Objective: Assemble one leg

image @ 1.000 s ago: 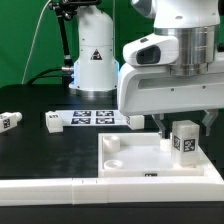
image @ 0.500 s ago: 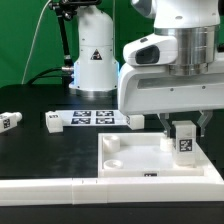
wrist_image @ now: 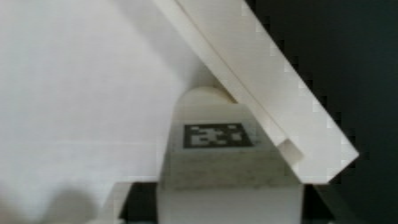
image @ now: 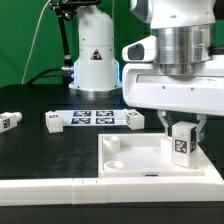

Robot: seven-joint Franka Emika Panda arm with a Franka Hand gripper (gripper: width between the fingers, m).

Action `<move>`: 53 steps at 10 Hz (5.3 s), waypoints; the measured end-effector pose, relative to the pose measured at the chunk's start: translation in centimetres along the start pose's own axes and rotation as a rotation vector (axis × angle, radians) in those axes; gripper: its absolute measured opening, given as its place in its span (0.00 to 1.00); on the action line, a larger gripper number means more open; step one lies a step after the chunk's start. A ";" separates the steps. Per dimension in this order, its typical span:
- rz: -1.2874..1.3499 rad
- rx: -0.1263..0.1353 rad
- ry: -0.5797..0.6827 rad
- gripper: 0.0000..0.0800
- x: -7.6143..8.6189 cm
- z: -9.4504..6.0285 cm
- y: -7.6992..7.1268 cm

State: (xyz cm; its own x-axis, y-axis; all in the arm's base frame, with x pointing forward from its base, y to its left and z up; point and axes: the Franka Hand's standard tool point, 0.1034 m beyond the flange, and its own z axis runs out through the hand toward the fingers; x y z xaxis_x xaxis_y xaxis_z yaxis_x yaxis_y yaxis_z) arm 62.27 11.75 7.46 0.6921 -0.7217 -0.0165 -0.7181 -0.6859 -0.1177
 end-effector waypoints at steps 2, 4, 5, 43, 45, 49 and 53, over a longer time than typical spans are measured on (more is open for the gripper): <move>0.262 0.020 -0.025 0.36 0.2 0.0 0.1; 0.371 0.026 -0.038 0.36 0.3 0.1 0.1; 0.384 0.025 -0.038 0.36 0.2 0.1 0.1; 0.381 0.000 -0.037 0.72 -1.0 0.9 -0.6; 0.136 -0.001 -0.041 0.80 -0.8 0.7 -0.8; -0.337 -0.008 -0.032 0.81 -0.4 0.9 -0.3; -0.820 -0.060 0.015 0.81 -0.7 1.0 -0.6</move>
Offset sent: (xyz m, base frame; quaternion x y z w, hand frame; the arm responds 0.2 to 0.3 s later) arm 0.0011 0.0021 -0.0030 0.0000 -0.0099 0.2114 0.9774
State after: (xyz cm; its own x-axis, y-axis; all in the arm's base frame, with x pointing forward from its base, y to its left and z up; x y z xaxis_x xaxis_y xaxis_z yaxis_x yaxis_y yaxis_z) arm 62.27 12.78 6.53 0.9978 0.0097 0.0652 0.0120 -0.9994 -0.0337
